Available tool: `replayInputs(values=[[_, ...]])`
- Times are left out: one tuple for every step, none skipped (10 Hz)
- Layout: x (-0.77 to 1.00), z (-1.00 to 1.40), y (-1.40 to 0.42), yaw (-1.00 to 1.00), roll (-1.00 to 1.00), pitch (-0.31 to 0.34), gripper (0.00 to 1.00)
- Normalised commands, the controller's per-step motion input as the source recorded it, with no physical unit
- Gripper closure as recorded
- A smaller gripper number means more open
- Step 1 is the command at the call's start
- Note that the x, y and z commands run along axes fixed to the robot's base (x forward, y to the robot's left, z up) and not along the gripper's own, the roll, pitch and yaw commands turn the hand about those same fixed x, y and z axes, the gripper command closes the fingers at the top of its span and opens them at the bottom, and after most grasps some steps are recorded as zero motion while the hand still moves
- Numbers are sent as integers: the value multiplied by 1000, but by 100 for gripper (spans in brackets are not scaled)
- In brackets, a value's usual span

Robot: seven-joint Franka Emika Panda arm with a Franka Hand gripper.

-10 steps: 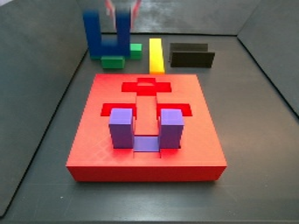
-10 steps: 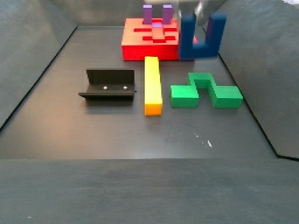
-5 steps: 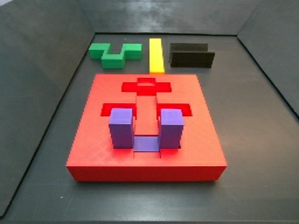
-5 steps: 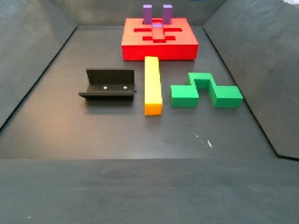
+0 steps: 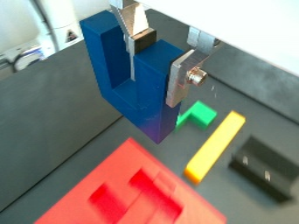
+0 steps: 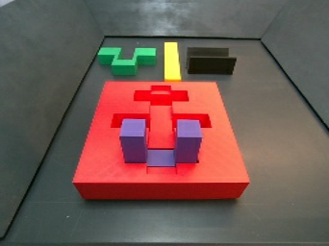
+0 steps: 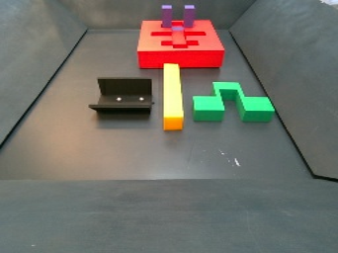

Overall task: Pick up the blue object. Move up. Move to above the board. Insert the blue object.
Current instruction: Move to above the board, then insert the blue object.

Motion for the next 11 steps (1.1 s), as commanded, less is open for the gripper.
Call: replayInputs(values=[[407, 212, -862, -29, 59, 174, 100], [208, 87, -339, -11, 62, 149, 100], [110, 59, -178, -4, 28, 88, 100], [17, 0, 0, 0, 0, 0, 100], [254, -369, 11, -89, -19, -64, 100], [594, -697, 140, -134, 31, -81, 100], [714, -811, 231, -63, 61, -89, 100], [783, -834, 266, -9, 79, -84, 100], [709, -846, 269, 0, 67, -83, 100], [571, -869, 109, 51, 50, -106, 100], [454, -871, 0, 26, 60, -123, 100]])
